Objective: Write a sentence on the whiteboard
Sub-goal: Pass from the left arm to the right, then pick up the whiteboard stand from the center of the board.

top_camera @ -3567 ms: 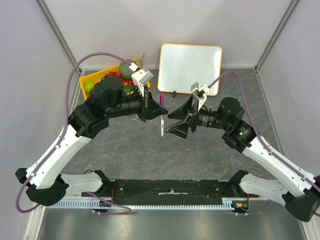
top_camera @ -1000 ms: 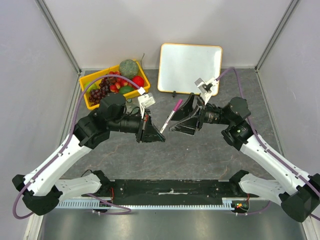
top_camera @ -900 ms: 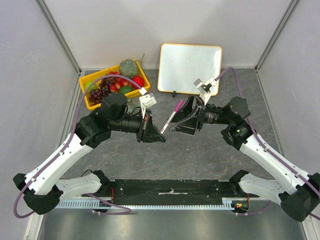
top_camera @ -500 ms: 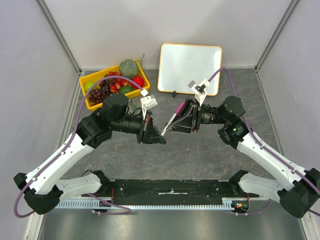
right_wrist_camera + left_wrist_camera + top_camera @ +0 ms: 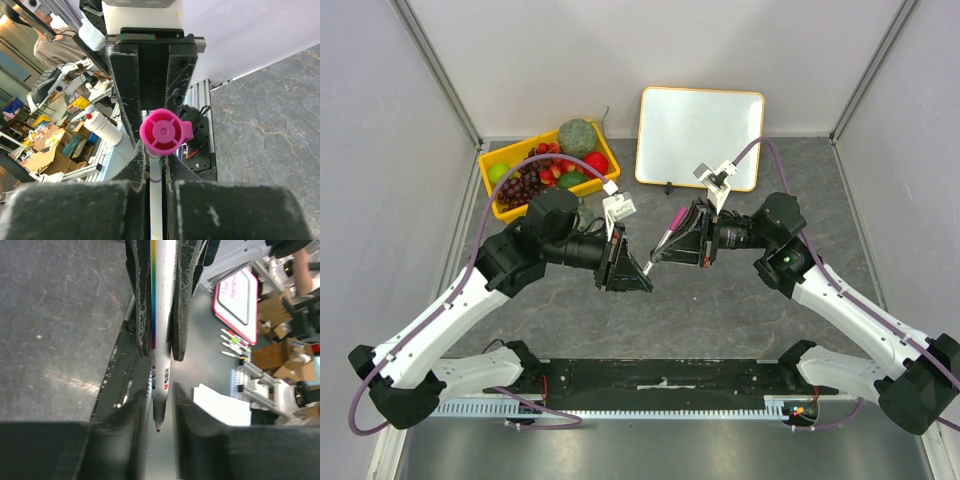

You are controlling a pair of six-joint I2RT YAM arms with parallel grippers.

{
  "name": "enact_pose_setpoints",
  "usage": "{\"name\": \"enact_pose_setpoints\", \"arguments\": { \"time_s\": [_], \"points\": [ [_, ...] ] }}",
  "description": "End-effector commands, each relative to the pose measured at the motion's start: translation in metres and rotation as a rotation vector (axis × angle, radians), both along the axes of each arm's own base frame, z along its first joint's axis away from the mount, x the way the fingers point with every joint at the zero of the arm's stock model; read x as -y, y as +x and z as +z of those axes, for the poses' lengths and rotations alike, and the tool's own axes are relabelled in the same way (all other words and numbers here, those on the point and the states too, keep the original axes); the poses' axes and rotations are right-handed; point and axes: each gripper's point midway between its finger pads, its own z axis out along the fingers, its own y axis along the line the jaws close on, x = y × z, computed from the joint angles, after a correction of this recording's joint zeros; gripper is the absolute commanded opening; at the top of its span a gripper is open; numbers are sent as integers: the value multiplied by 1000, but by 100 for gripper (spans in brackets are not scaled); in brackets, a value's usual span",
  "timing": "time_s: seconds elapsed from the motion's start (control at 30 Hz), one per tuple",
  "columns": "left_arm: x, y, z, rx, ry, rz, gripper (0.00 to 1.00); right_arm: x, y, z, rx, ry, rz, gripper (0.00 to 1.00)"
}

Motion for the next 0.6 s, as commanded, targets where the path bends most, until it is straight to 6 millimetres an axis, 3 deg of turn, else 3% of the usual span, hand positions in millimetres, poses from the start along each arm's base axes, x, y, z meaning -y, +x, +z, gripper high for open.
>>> {"name": "enact_pose_setpoints", "arguments": {
  "time_s": [0.0,0.1,0.23,0.43,0.57],
  "points": [
    [-4,8,0,40,4,51,51,1,4,-5,40,-20,-50,0],
    [-7,18,-5,39,26,129,73,0,21,-19,26,-85,-137,0],
    [-5,23,-17,22,28,152,84,13,55,-45,-29,-168,-326,0],
    [3,48,-50,-42,81,222,94,74,111,-102,-179,-315,-639,0],
    [10,78,-75,-68,135,306,95,113,129,-126,-211,-412,-769,0]
  ]
}}
